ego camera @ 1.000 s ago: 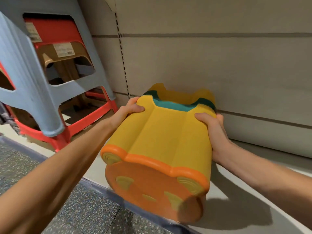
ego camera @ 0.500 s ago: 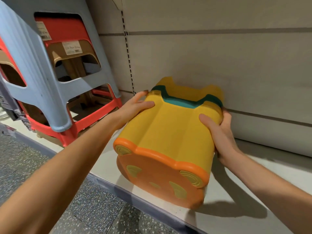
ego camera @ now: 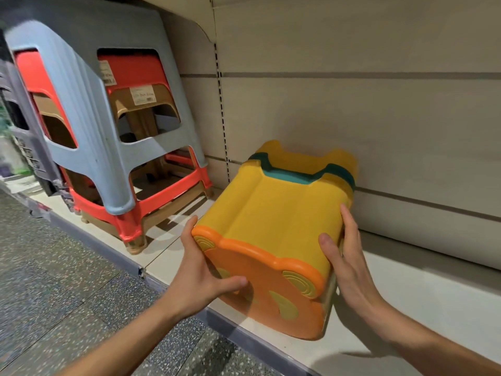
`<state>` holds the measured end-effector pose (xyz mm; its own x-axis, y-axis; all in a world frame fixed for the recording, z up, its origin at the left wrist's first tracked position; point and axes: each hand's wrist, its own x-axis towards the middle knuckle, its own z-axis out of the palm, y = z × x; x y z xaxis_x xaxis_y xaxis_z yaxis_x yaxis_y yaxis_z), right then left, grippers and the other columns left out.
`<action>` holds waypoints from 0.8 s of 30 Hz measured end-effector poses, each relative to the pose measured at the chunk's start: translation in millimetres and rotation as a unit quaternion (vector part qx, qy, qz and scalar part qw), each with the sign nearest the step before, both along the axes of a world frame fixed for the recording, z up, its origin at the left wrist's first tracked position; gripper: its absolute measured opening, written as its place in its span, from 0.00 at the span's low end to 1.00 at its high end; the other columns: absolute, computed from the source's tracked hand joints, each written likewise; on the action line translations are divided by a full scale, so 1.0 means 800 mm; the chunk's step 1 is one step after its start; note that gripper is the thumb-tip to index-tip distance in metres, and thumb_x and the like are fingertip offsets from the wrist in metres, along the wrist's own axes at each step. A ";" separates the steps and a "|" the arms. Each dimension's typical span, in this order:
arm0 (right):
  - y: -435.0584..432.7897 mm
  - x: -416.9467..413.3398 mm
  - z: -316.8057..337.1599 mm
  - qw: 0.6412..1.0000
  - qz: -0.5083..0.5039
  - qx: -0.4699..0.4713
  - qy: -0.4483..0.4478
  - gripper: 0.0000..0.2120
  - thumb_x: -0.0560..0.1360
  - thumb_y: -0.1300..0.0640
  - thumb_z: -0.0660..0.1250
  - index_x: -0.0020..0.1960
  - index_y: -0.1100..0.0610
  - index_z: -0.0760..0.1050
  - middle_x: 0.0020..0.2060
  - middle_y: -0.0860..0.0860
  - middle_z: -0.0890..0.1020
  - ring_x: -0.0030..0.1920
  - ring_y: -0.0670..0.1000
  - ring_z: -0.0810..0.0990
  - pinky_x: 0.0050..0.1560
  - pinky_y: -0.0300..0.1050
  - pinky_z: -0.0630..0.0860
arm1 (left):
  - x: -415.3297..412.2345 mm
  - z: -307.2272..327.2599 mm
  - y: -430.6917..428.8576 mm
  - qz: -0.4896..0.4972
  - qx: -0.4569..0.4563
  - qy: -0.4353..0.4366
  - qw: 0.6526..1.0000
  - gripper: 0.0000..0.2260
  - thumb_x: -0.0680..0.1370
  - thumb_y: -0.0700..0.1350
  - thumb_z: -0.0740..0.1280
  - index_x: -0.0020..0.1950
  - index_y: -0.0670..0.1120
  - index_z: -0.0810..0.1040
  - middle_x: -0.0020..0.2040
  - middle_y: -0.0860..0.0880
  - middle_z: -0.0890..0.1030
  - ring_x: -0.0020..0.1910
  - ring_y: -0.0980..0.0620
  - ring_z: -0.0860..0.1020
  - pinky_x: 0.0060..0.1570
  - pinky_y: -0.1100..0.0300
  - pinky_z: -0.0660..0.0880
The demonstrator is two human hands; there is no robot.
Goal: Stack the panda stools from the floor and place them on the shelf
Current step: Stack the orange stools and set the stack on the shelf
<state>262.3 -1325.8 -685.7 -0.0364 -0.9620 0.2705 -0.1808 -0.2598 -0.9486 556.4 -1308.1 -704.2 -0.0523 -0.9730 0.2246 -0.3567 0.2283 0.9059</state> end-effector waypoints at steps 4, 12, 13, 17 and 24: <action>-0.008 -0.006 -0.004 1.000 -0.009 -0.001 -0.013 0.50 0.63 0.17 0.65 0.79 0.28 0.50 0.80 0.36 0.57 0.76 0.46 0.64 0.71 0.51 0.67 | -0.005 -0.004 -0.028 0.022 -0.030 -0.026 0.999 0.66 0.60 0.53 0.88 0.80 0.66 0.41 0.76 0.50 0.71 0.75 0.52 0.74 0.76 0.41 0.71; -0.047 -0.003 0.008 0.999 -0.012 -0.008 0.030 0.50 0.68 0.24 0.62 0.83 0.38 0.46 0.82 0.44 0.55 0.79 0.49 0.61 0.78 0.64 0.62 | -0.011 -0.010 -0.059 0.041 -0.037 -0.009 0.998 0.66 0.57 0.64 0.87 0.80 0.66 0.42 0.75 0.48 0.72 0.73 0.51 0.75 0.74 0.43 0.73; -0.051 0.003 0.010 0.999 -0.009 -0.008 0.034 0.51 0.67 0.21 0.62 0.83 0.37 0.45 0.82 0.44 0.54 0.80 0.50 0.59 0.79 0.64 0.61 | -0.008 -0.012 -0.059 0.045 -0.032 0.003 0.998 0.66 0.56 0.66 0.86 0.80 0.67 0.43 0.75 0.48 0.71 0.73 0.50 0.75 0.74 0.42 0.73; -0.066 0.018 0.016 0.999 0.012 0.000 0.034 0.52 0.65 0.19 0.62 0.82 0.33 0.44 0.82 0.44 0.53 0.80 0.51 0.58 0.79 0.65 0.60 | 0.009 -0.016 -0.066 0.058 -0.026 0.022 0.998 0.64 0.58 0.64 0.87 0.80 0.68 0.45 0.76 0.48 0.72 0.75 0.48 0.75 0.75 0.38 0.72; -0.075 0.057 0.016 0.999 0.015 0.004 0.040 0.44 0.64 0.18 0.61 0.73 0.19 0.43 0.83 0.43 0.49 0.80 0.54 0.58 0.77 0.67 0.61 | 0.046 -0.005 -0.087 0.073 -0.006 -0.017 0.997 0.63 0.61 0.50 0.85 0.81 0.66 0.44 0.74 0.53 0.72 0.75 0.47 0.74 0.75 0.37 0.71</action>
